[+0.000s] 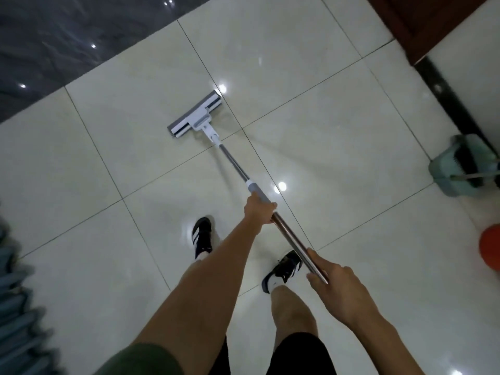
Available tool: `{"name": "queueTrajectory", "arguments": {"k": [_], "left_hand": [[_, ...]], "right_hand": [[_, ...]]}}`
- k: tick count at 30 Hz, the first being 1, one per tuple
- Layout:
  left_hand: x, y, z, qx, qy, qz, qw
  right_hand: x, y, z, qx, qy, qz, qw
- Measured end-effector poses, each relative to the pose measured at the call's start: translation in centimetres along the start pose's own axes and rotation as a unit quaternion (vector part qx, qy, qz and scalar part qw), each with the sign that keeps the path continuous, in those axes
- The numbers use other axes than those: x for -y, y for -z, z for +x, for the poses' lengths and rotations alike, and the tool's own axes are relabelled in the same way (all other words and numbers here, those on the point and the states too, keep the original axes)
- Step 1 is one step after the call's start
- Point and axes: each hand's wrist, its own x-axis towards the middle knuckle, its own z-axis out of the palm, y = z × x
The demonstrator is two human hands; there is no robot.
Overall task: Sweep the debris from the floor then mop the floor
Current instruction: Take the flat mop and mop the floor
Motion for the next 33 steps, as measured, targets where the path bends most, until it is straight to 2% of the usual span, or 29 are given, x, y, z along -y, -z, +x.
{"name": "queueTrajectory", "arguments": {"k": [7,12,16,20,27,33], "left_hand": [[1.0,-0.5,-1.7,-0.009,-0.010,-0.055,0.998],[-0.6,0.0,-0.3,0.014,0.058,-0.165,0.984],[-2.4,1.1,1.4,0.014,0.048,-0.164,0.985],[-5.0,4.6,3.7,0.000,0.054,-0.192,0.980],[-9.6,15.4,8.9,-0.038,0.044,-0.268,0.962],[-10.6,23.1,11.5,-0.081,0.044,-0.307,0.947]], "right_hand": [[-1.3,0.8,-0.8,0.046,0.031,-0.060,0.997],[-0.7,2.2,0.8,0.041,0.027,-0.085,0.995],[0.6,3.8,3.1,0.028,0.042,-0.133,0.990],[4.7,4.8,6.5,0.030,0.060,-0.156,0.986],[15.7,5.1,14.0,0.045,0.121,-0.178,0.976],[23.2,3.0,17.5,0.056,0.161,-0.186,0.968]]}}
